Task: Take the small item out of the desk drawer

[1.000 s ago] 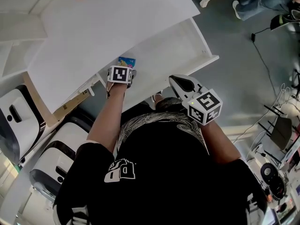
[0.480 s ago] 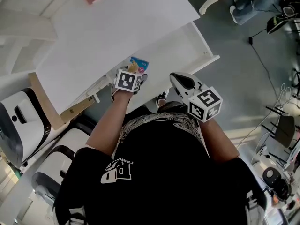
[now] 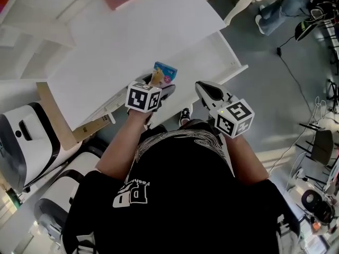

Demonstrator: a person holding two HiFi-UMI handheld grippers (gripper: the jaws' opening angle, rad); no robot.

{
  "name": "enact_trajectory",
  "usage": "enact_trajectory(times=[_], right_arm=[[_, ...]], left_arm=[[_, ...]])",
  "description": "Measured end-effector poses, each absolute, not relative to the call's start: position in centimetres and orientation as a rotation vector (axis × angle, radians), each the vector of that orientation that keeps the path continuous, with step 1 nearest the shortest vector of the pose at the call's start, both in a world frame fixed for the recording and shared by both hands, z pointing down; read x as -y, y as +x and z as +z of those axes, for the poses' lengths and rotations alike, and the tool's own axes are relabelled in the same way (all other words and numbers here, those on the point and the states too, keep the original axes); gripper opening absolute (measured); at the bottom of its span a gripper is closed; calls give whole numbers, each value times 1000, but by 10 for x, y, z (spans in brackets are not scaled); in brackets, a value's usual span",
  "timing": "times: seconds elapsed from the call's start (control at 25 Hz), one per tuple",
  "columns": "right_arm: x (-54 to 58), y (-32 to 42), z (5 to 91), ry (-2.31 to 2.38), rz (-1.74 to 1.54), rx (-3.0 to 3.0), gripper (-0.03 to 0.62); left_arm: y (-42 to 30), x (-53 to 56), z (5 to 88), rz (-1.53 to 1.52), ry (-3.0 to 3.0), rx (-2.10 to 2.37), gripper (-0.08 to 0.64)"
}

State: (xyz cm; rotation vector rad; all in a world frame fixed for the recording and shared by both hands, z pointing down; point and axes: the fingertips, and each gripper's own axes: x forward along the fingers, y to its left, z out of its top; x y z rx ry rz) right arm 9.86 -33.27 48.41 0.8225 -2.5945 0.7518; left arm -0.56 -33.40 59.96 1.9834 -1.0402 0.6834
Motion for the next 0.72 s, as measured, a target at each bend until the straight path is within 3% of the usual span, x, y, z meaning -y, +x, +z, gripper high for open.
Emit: enact_trajectory(times=[0.72], right_arm=[[296, 44, 397, 890, 585, 2758, 9]], left_arm=[[-41, 298, 441, 168, 2233, 1031, 417]])
